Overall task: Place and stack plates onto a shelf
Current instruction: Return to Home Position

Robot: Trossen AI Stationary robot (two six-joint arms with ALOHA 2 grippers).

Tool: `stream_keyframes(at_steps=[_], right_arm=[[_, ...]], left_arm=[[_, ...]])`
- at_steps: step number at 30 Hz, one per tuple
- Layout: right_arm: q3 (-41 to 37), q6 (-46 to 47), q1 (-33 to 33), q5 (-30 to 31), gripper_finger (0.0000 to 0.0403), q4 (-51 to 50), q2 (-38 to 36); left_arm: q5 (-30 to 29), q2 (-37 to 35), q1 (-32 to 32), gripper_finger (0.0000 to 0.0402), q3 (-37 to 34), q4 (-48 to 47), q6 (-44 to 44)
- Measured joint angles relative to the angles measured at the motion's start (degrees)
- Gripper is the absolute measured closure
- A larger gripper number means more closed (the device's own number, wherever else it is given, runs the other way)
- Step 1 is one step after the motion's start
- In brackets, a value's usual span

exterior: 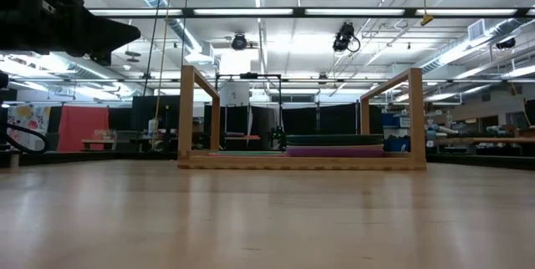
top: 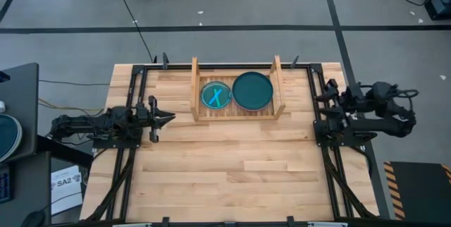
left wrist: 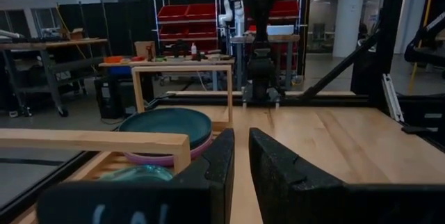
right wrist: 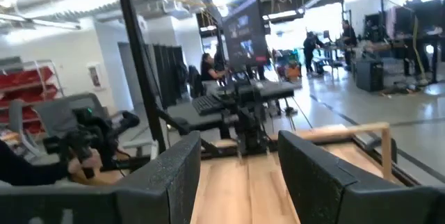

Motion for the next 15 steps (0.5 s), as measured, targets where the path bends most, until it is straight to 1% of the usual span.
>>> stream_keyframes(at_steps=[5,8,12,15], right_arm=[[-5.2,-0.7,0.0,-0.1,0.0205,6.3,-0.8],[-8.6,-0.6,0.0,-0.2,0.0205,7.7,-0.8],[-13.6,-0.7,0.0,-0.2,0.0205,14.1,-0.9],[-17.0,-0.8,0.0,-0.2,0.0205,16.8,-0.9]], left_arm=[[0.0,0.0,0.0,0.0351,0.0,-0.3,0.6],[0.0,0.0,0.0,0.0351,0.0,-0.7,0.6],[0.0,0.0,0.0,0.0351,0.0,-0.9,0.6],[0.0,0.0,0.0,0.0351,0.0,-0.9,0.6]])
